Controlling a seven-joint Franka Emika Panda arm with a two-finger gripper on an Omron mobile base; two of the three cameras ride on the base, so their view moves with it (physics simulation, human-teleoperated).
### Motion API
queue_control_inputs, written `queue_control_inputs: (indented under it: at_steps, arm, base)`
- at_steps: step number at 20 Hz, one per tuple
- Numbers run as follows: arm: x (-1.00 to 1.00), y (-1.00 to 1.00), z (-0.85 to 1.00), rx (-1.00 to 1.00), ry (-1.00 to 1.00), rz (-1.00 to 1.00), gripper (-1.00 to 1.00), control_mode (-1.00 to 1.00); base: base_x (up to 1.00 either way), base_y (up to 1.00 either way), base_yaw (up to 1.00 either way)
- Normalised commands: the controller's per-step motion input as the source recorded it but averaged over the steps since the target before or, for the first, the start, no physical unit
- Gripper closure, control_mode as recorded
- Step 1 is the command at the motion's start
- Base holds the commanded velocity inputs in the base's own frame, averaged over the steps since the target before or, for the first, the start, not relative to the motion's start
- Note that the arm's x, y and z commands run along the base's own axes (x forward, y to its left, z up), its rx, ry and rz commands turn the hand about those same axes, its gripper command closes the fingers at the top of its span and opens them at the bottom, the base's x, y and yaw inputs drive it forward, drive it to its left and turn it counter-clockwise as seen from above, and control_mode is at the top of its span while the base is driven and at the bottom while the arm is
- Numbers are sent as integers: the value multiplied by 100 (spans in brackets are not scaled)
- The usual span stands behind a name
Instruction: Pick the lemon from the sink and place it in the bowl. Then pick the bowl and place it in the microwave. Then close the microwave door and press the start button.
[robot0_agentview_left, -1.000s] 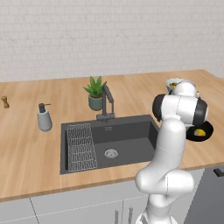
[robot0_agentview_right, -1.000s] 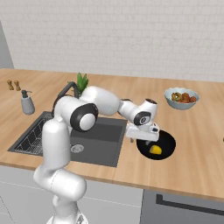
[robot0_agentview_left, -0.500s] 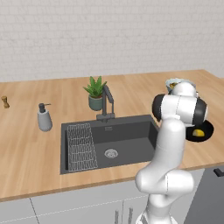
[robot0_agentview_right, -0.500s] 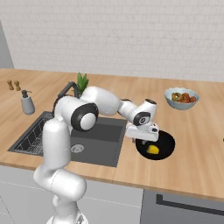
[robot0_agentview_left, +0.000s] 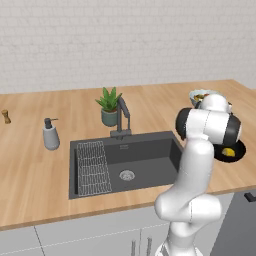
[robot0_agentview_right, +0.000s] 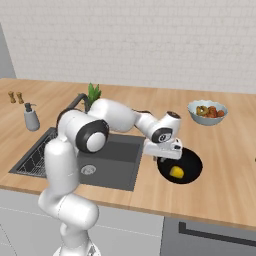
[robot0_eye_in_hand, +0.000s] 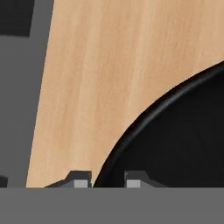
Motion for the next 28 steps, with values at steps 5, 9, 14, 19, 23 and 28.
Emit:
queue_control_inputs:
  at_steps: [5, 9, 14, 19, 23, 28]
  arm:
    - [-36, 14, 69, -1, -21, 0, 100, -100]
    - [-21, 20, 55, -7, -13, 3, 100, -100]
    - [-20, 28, 32, -16, -11, 5, 100, -100]
    - [-12, 30, 42, -24, -8, 6, 100, -100]
    - [-12, 17, 65, -23, 0, 1, 100, -100]
    - [-20, 19, 89, -21, 2, 0, 100, -100]
  base:
    - [0, 0, 0]
    - [0, 0, 0]
    - [0, 0, 0]
    - [0, 0, 0]
    - [0, 0, 0]
    - [0, 0, 0]
